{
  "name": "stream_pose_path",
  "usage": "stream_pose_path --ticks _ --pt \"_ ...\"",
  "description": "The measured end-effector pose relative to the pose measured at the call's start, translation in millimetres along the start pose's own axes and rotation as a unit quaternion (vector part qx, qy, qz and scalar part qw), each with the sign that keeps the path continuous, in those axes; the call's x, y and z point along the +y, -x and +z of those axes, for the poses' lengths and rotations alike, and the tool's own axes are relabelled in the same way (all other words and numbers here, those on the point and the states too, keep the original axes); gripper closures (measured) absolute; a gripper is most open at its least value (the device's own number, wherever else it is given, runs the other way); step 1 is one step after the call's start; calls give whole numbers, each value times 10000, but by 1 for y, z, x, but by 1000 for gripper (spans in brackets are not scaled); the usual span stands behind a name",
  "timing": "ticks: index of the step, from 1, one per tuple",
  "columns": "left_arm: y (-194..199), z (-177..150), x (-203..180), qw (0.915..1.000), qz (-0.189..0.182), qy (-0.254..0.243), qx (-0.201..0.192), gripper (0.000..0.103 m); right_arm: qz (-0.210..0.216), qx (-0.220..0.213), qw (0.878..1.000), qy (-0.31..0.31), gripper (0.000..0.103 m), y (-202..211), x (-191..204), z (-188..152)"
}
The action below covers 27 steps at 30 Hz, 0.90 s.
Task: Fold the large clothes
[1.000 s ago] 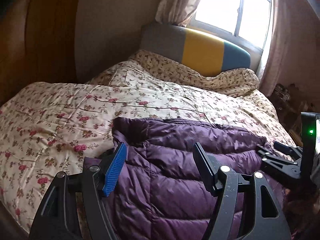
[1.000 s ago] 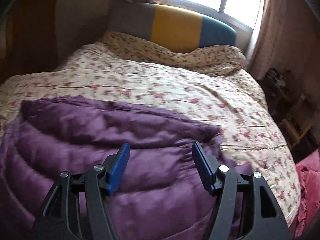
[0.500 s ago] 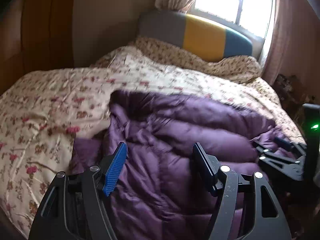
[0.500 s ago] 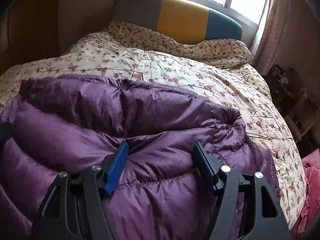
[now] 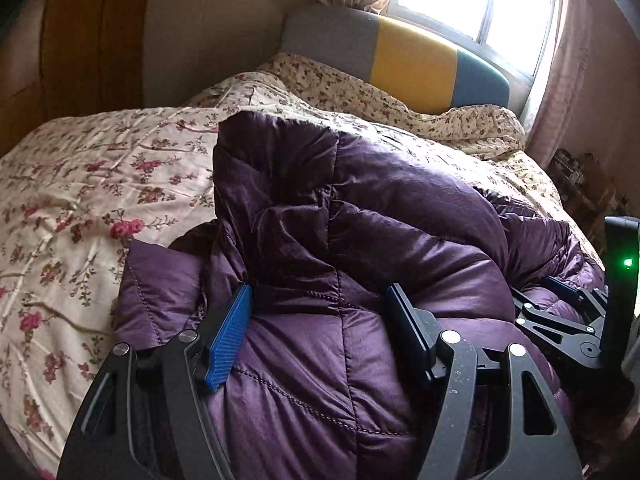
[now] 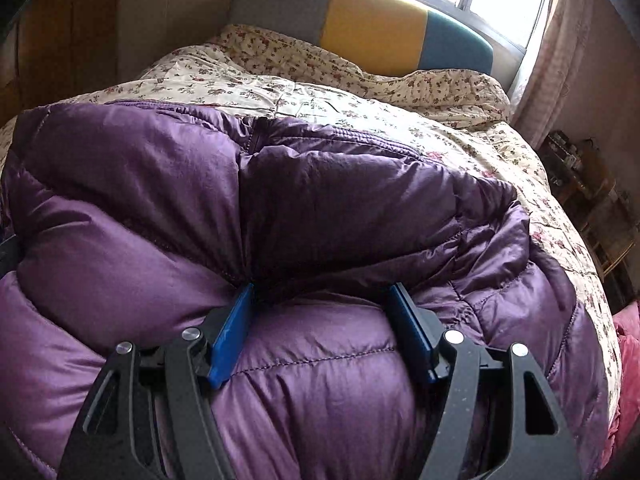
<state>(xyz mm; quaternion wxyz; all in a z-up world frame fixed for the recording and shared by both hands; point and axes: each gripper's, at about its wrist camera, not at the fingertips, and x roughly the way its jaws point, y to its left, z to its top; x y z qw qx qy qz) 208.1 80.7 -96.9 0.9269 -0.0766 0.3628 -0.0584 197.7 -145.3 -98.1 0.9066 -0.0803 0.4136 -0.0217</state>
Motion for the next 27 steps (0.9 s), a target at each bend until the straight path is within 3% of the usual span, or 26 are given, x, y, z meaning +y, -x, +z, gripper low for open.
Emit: stream_pose_path --ticks 21,27 --pt "-4 1 3 10000 -45 47 56 34 -122 -34 9999 58 35 5 4 2" --pt "13 7 9 9997 -47 195 121 29 -76 -133 9996 224 34 32 0 4"
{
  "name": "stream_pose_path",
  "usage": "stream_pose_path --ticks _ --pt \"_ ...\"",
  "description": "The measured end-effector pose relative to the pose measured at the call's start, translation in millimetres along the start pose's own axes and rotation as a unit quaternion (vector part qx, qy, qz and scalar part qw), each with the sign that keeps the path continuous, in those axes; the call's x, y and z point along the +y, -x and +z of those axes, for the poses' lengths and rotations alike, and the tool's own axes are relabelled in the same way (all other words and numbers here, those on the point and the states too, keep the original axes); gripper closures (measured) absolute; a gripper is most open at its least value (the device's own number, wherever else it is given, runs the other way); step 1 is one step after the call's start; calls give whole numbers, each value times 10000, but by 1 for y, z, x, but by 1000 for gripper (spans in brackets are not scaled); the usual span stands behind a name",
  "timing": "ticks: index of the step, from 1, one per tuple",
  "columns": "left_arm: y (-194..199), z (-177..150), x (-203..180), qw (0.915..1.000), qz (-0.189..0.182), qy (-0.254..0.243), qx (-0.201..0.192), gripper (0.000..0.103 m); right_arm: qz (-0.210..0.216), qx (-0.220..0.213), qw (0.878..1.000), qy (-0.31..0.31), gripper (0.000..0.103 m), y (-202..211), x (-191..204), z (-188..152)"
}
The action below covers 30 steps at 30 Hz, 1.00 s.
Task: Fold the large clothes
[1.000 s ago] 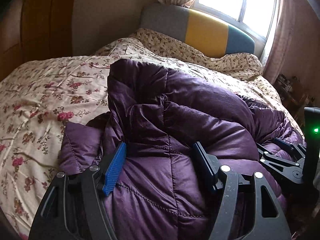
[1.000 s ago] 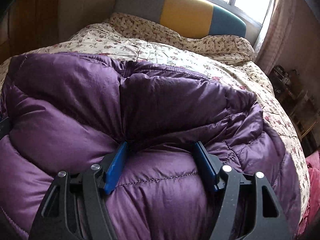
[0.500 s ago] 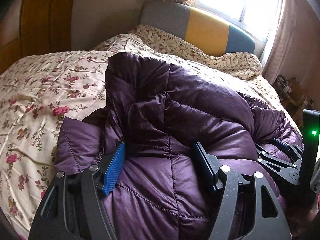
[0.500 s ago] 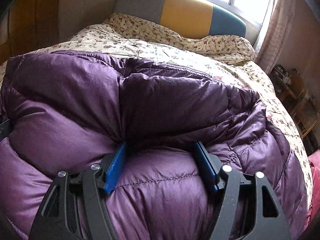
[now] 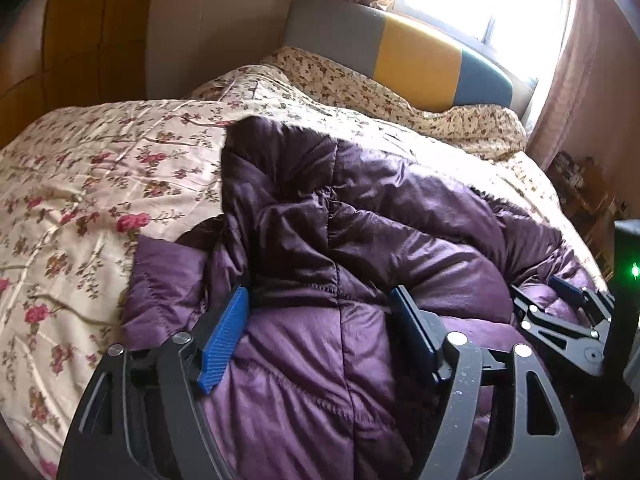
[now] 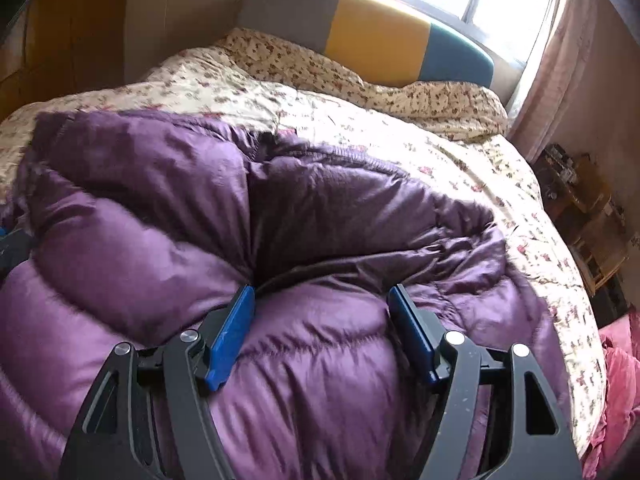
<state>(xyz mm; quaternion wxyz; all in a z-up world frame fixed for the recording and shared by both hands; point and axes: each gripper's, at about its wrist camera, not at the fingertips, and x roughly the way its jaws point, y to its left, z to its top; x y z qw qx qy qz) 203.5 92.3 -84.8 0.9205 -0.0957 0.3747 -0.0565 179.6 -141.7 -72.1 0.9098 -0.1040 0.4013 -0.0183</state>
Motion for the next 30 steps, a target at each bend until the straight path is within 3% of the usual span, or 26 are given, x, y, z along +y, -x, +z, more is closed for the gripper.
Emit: stream_pose_path --ticks 3,4,9,14,18,21,25,30 --pt "18 2 9 9998 -34 163 -93 29 187 -137 9997 -12 38 22 -4 -4" --pt "24 3 13 9997 -30 202 -138 29 261 -159 9995 -10 46 28 -6 -5" --pt "51 0 43 9989 61 384 -243 29 777 -158 9967 -164 67 57 -10 -13" --pt "67 -13 66 9990 156 388 -166 29 1225 -74 9922 -201 69 74 1 -21" --pt "74 -25 88 9983 83 579 -40 29 1108 196 9936 -15 70 63 16 -30" --pt "76 -32 107 9960 -181 878 68 29 1012 318 9942 186 69 52 25 -38" --pt "79 -38 129 9904 -426 1316 76 27 909 325 9951 234 69 44 32 -47" --pt "77 -38 145 9718 -1135 2063 79 21 858 291 9955 288 69 40 34 -53"
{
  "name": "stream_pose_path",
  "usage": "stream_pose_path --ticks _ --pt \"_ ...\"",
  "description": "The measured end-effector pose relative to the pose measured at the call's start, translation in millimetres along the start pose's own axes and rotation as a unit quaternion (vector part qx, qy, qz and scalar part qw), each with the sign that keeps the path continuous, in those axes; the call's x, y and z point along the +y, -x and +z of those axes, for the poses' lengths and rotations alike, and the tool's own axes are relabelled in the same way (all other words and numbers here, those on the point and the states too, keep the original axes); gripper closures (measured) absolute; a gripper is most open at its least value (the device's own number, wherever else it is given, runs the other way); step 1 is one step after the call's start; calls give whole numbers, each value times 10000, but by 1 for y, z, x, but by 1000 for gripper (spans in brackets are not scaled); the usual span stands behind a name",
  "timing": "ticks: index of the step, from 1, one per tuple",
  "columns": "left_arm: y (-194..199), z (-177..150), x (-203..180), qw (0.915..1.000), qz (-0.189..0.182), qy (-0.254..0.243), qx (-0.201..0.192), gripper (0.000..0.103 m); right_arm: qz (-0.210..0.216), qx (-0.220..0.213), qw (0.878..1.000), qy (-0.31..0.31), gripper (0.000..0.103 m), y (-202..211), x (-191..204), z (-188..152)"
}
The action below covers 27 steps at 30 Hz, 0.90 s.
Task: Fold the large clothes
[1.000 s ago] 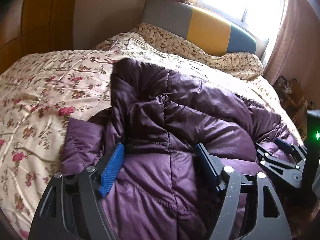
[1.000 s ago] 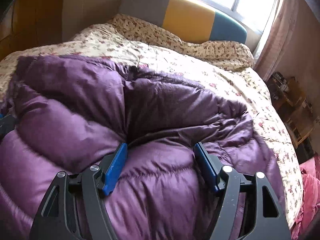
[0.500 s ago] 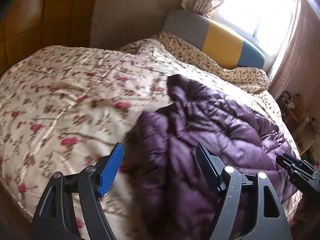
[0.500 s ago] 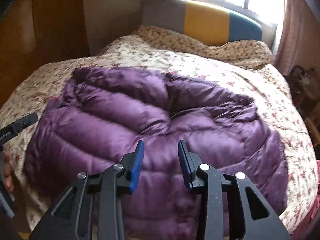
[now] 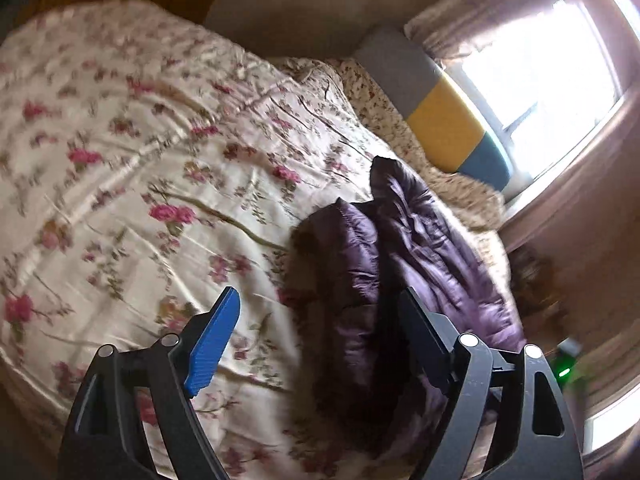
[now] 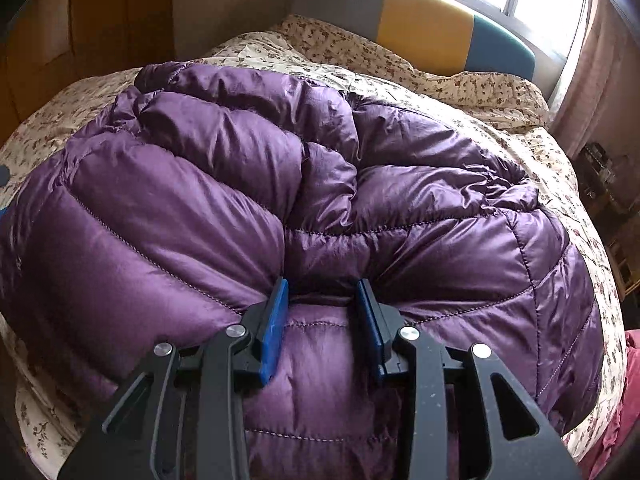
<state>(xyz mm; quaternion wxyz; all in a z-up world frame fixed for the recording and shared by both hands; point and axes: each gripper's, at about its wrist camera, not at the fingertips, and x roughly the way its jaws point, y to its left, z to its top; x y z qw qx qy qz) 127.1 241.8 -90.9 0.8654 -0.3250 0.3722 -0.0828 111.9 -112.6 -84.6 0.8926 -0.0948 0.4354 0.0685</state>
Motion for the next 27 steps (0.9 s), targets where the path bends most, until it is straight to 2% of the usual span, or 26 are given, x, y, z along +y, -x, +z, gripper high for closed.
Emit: stream_pose_path --ticks 5,7,9,12,13,16,17,27 --pt "-23 -1 -2 9931 -882 602 480 21 31 -30 10000 -12 69 -2 -2 -2" --pt "-35 -4 -6 9905 -1005 671 651 21 66 -54 10000 -21 69 -2 -2 -4" --pt "-45 -9 -11 9879 -1123 706 806 32 83 -58 9999 -25 69 -2 -3 -5" --pt "-54 -16 -20 9873 -1154 588 917 38 91 -55 9999 -39 69 -2 -5 -4" --pt "-54 -16 -24 9872 -1191 493 943 55 92 -66 9999 -43 69 -2 -5 -4" --pt "-50 -15 -37 9875 -1266 200 918 78 39 -67 10000 -16 69 -2 -4 -5" --pt "-47 -13 -39 9876 -1286 140 892 81 25 -58 10000 -21 69 -2 -4 -4" --pt "-30 -4 -72 9895 -1172 -377 755 85 -262 -39 9994 238 69 -2 6 -2"
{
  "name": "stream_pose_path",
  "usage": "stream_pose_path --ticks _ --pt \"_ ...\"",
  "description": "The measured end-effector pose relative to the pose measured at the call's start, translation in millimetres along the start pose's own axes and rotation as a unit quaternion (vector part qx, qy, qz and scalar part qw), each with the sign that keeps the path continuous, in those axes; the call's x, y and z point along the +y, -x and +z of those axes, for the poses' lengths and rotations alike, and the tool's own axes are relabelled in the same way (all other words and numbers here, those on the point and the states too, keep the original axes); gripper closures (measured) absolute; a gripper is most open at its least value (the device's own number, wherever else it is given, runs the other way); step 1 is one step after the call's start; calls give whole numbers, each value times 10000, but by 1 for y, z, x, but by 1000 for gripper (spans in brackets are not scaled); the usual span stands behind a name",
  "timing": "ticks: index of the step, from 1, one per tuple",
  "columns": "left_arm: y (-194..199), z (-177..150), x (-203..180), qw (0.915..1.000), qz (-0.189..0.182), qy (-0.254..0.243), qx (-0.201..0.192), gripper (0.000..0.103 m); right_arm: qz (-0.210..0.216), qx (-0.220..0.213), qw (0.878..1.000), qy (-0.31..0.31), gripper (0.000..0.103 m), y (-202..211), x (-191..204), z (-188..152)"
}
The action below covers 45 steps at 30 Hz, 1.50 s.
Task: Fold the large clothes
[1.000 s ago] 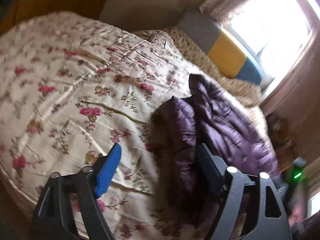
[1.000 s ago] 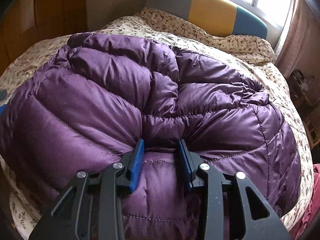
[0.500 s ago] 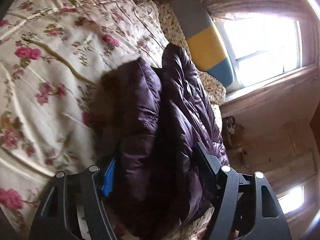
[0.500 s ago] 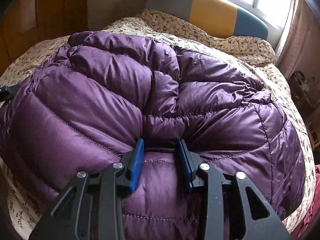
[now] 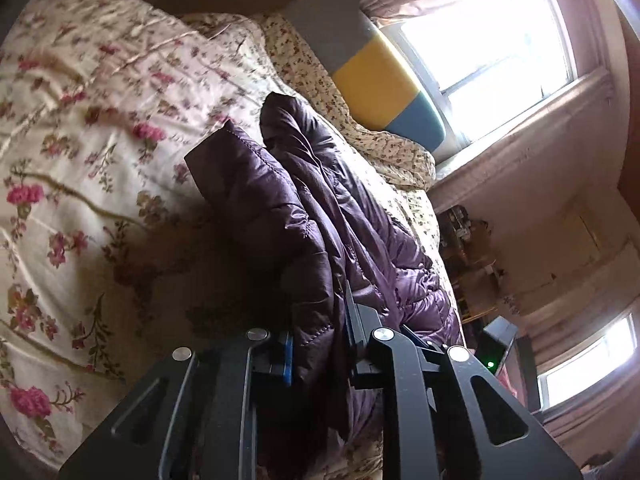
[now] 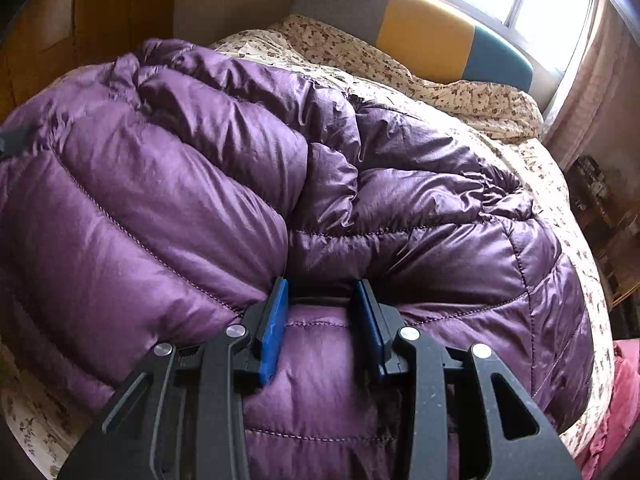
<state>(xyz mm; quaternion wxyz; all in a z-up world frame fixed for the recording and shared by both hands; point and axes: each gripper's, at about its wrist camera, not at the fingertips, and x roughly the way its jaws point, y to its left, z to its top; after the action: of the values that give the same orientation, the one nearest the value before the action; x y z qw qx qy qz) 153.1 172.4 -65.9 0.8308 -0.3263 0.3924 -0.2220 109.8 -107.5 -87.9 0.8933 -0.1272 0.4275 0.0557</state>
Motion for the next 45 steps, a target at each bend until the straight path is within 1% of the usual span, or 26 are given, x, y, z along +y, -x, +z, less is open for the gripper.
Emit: stream_pose_path --ticks 4,6,8,11,12,14,16,18,22,27,32,34,39,45 --pt "-1 2 -11 9999 66 -142 1 85 8 -79 10000 39 69 -1 0 -3" --pt "1 1 -17 9998 39 -199 -24 85 20 -91 9999 62 69 -1 -1 -3" --pt "-1 3 -29 9995 39 -302 -39 85 42 -101 9999 59 68 -1 -2 -4" --pt "-1 7 -49 9989 -18 -474 -47 88 106 -82 9999 75 68 1 -5 -4" --pt "-1 8 -55 9986 -38 -534 -54 88 138 -71 9999 60 67 1 -7 -2" --pt "-1 10 -66 9980 -73 -628 -69 89 221 -47 9997 -18 61 5 -13 1" --pt "-3 15 -79 9975 -90 -696 -84 89 279 -45 9995 -104 52 10 -22 5" --pt "-6 18 -89 9971 -105 -744 -88 89 319 -117 9993 -157 47 21 -32 6" --pt "-12 21 -111 9960 -155 -877 -70 89 262 -194 9992 -247 43 39 -50 6" --pt "-28 22 -145 9936 -208 -1109 29 89 72 -216 9986 -468 41 57 -80 5" --pt "-55 21 -176 9908 -273 -1313 188 89 -356 -221 9969 -671 41 70 -115 -4" --pt "-70 18 -191 9883 -271 -1480 260 89 -603 -176 9950 -773 41 72 -132 -7" --pt "-110 5 -222 9815 -221 -1828 526 89 -982 -38 9893 -1075 42 74 -171 -22" --pt "-163 -16 -244 9763 -152 -1985 844 89 -1338 126 9809 -1409 40 81 -216 -44"
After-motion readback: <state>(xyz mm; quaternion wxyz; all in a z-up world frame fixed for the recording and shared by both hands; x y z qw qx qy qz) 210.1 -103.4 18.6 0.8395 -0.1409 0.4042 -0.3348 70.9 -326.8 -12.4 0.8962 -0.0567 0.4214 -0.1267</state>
